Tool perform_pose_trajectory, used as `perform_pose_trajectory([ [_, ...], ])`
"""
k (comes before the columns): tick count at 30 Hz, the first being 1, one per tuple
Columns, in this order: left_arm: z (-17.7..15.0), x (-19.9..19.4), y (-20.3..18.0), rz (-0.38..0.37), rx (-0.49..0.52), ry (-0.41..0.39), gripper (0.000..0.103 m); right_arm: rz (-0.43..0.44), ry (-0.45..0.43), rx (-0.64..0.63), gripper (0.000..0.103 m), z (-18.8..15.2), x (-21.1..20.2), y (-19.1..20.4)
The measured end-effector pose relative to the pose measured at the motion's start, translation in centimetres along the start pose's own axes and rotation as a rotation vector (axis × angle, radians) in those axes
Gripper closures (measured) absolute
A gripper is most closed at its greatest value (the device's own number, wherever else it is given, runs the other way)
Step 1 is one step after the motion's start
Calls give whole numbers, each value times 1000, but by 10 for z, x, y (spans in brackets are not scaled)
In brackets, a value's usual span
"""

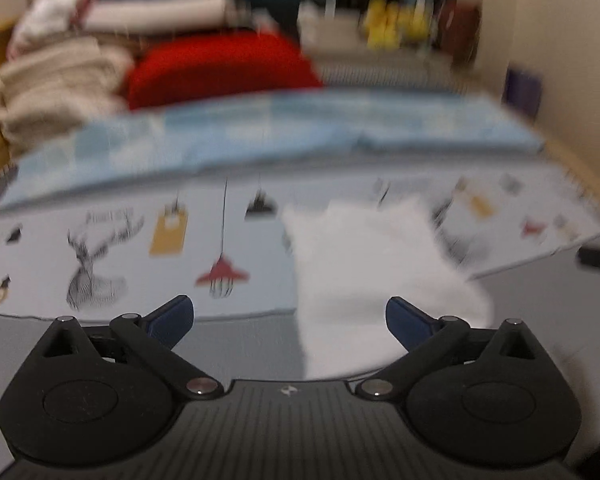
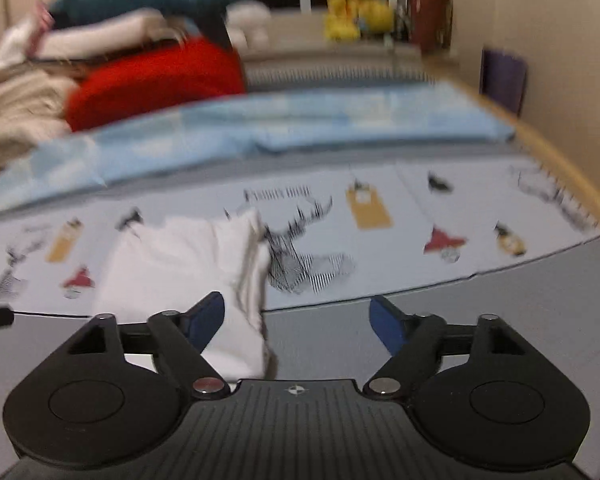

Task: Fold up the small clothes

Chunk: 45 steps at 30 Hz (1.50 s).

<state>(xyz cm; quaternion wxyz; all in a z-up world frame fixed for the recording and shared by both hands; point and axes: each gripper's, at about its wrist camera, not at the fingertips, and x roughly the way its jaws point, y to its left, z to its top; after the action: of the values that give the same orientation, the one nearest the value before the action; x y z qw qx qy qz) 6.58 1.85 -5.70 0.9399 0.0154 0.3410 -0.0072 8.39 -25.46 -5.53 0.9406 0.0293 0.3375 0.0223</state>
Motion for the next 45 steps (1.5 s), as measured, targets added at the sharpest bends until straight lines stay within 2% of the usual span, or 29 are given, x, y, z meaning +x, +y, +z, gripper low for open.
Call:
perform_pose_trajectory([
  [2, -13, -41, -12, -19, -17, -108, 1, 10, -56, 11, 18, -13, -37, -1],
  [3, -21, -59, -19, -11, -23, -149, 1, 24, -85, 16, 11, -20, -55, -2],
  [5, -39, -86, -30, -24, -51, -174, 1, 42, -126, 16, 5, -36, -82, -3],
  [9, -77, -114, -46, -21, -146, -141, 1, 35, -120, -12, 2, -64, -113, 0],
  [14, -114, -115, -49, 17, -129, -23, 1, 33, -108, 3, 1, -85, -130, 1],
  [16, -116, -112, -42, 22, -150, -4, 1, 36, -108, -20, 1, -95, -135, 8],
  [20, -125, -122, -42, 54, -157, -24, 1, 47, -81, -56, 1, -109, -144, 19],
  [23, -130, -133, -45, 67, -152, -28, 1, 35, -94, -63, 1, -114, -155, 24],
  [30, -135, -151, -52, 36, -145, -76, 1, 31, -104, -28, 1, -119, -168, 17],
  [36, -135, -140, -54, 35, -141, -45, 1, 46, -89, 30, 1, -119, -163, 11],
  [45, -135, -146, -46, 22, -154, -73, 1, 69, -93, -31, 1, -121, -165, 23],
])
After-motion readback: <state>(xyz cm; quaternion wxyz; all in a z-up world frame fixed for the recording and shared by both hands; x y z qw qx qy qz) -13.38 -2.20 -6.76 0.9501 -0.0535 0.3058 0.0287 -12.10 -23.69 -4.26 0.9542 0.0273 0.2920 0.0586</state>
